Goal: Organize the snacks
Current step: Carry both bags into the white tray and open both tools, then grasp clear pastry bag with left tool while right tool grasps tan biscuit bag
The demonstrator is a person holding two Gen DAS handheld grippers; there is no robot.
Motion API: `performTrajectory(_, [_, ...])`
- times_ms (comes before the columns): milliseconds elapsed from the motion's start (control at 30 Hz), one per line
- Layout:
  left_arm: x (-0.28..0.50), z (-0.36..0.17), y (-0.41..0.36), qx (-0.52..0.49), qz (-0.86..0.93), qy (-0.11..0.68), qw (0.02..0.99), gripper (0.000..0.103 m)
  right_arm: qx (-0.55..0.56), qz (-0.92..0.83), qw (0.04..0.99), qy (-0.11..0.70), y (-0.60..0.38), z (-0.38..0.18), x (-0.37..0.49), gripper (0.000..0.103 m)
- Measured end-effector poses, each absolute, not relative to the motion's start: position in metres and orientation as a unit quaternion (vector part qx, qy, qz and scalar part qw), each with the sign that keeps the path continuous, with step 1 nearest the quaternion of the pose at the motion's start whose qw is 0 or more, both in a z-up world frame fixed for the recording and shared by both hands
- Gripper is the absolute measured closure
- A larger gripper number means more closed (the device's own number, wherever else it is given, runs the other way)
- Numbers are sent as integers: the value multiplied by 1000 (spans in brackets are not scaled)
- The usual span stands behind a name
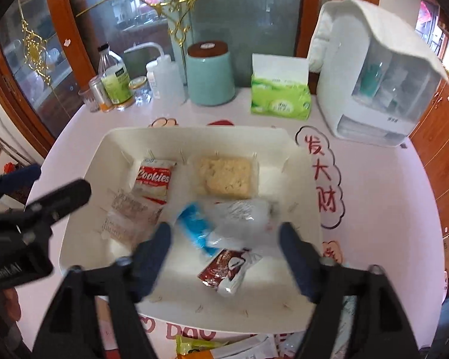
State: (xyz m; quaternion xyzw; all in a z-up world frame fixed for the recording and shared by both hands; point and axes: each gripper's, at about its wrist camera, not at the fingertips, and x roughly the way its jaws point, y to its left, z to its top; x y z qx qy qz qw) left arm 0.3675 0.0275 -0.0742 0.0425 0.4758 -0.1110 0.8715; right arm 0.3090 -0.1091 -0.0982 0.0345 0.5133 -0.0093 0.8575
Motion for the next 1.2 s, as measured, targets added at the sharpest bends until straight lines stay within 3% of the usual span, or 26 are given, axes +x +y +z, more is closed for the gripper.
performTrajectory(667, [345,-59,39,6,-107,494,863,0,58,-25,858,510,-115,-81,286,22])
performTrajectory(1200, [272,-19,45,18,-61,458,887,0,35,-45,884,464,-122,-33,217,22])
